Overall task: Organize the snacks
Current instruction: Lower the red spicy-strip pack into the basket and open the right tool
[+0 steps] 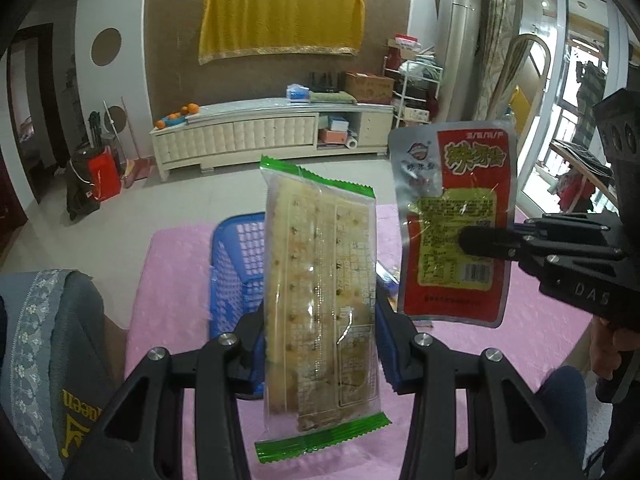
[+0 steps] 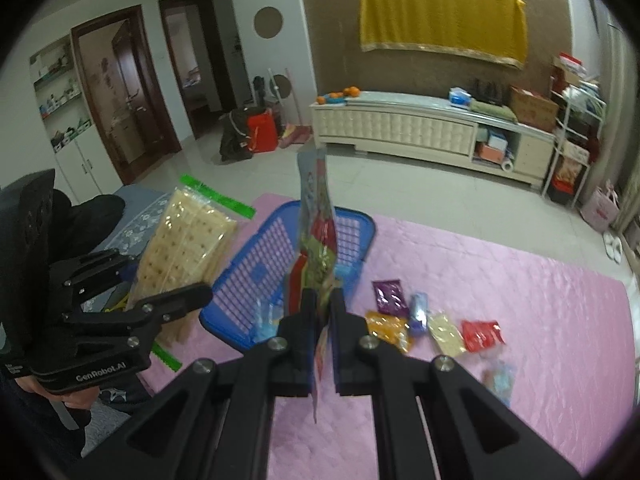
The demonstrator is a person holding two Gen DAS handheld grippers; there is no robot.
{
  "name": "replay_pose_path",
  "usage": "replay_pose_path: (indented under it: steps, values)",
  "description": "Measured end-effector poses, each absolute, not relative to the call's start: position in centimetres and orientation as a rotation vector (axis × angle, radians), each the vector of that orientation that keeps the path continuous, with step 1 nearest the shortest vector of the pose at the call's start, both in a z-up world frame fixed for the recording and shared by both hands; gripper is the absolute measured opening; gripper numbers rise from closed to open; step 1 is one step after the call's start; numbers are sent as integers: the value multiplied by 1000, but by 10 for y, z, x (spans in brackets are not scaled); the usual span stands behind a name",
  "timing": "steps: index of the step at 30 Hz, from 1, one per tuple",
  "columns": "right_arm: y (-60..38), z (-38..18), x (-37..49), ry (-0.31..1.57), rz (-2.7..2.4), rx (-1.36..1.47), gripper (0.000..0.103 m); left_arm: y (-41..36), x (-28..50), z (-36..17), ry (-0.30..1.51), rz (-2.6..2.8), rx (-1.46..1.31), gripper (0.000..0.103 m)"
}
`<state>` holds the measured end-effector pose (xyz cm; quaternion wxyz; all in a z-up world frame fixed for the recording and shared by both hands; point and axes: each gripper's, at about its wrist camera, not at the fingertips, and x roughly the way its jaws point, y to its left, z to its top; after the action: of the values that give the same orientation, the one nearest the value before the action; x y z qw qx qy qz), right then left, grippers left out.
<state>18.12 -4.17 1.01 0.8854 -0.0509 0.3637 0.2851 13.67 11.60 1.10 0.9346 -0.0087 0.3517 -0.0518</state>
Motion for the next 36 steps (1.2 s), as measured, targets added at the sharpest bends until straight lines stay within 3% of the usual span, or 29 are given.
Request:
replay_pose_path:
  steps: [25,36]
  values:
    - [71,-83,287,951,681,-283,10,184,218,-50,832,-36,-54,42]
    - [88,-111,302,1028,692,-253,10,198,216,-54,819,-12,-118,42]
